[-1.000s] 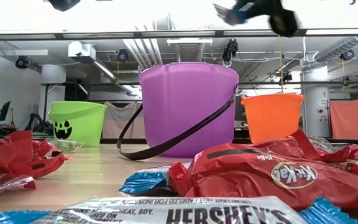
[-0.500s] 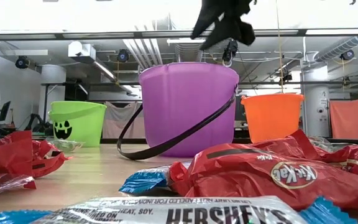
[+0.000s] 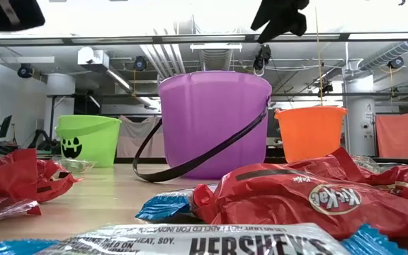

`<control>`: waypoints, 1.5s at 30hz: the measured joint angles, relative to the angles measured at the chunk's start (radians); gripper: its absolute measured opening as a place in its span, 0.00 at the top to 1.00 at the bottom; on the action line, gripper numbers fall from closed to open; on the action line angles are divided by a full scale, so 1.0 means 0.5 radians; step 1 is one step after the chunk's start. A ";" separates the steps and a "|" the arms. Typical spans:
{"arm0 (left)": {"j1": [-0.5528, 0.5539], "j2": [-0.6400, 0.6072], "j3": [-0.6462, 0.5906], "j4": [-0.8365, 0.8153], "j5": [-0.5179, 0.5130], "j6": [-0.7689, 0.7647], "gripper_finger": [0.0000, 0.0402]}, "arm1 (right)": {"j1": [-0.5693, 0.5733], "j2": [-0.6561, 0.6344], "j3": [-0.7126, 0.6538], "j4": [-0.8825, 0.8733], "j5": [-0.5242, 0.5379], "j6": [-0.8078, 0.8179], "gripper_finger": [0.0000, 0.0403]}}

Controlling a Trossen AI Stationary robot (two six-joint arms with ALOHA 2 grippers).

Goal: Sort candy by brand, put in halloween buckets
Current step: Put the red chocolate into the green bucket

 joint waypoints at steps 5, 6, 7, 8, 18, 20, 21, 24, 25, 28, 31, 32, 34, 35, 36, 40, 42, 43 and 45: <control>0.001 0.285 0.000 0.023 -0.067 0.056 0.65 | -0.025 -0.060 -0.077 0.075 0.000 -0.012 0.49; 0.003 0.341 0.000 0.028 -0.067 0.074 0.65 | -0.031 -0.063 -0.084 0.080 0.000 -0.015 0.49; 0.003 0.397 0.000 0.033 -0.067 0.083 0.65 | -0.035 -0.063 -0.089 0.082 -0.001 -0.019 0.49; 0.005 0.458 0.000 0.040 -0.067 0.090 0.65 | -0.035 -0.053 -0.091 0.080 0.000 -0.019 0.49; 0.046 0.927 -0.002 0.400 -0.044 0.115 0.65 | -0.036 0.065 -0.095 0.079 -0.050 -0.004 0.49; 0.049 0.950 -0.002 0.487 -0.054 0.112 0.65 | -0.036 0.084 -0.095 0.074 -0.055 -0.005 0.49; 0.051 0.963 -0.002 0.509 -0.053 0.116 0.65 | -0.036 0.096 -0.095 0.073 -0.055 -0.006 0.49; 0.060 1.005 -0.031 0.610 -0.052 0.150 0.67 | -0.036 0.113 -0.095 0.073 -0.057 -0.013 0.49; 0.062 1.014 -0.044 0.654 -0.052 0.151 0.68 | -0.036 0.119 -0.095 0.074 -0.056 -0.014 0.49; 0.066 1.046 -0.065 0.717 -0.051 0.120 0.73 | -0.036 0.123 -0.095 0.065 -0.057 -0.013 0.49; 0.072 1.067 -0.065 0.747 -0.052 0.095 0.81 | -0.036 0.121 -0.095 0.065 -0.057 -0.024 0.49; 0.075 1.075 -0.065 0.756 -0.053 0.095 0.85 | -0.036 0.121 -0.095 0.065 -0.057 -0.035 0.49; 0.086 1.094 -0.065 0.787 -0.054 0.095 0.91 | -0.036 0.121 -0.095 0.064 -0.057 -0.052 0.49; 0.090 1.097 -0.065 0.795 -0.054 0.096 0.95 | -0.036 0.120 -0.095 0.064 -0.057 -0.063 0.49; 0.095 1.097 -0.065 0.798 -0.054 0.102 0.97 | -0.036 0.120 -0.095 0.063 -0.056 -0.072 0.49; 0.120 1.069 -0.067 0.741 -0.052 0.109 0.98 | -0.036 0.120 -0.095 0.061 -0.055 -0.109 0.49; 0.127 1.023 -0.070 0.661 -0.040 0.105 0.99 | -0.036 0.120 -0.095 0.061 -0.055 -0.128 0.49; 0.127 0.989 -0.073 0.614 -0.037 0.103 0.99 | -0.036 0.120 -0.095 0.060 -0.055 -0.139 0.49; 0.129 0.885 -0.074 0.529 -0.036 0.102 0.99 | -0.037 0.120 -0.095 0.060 -0.054 -0.156 0.49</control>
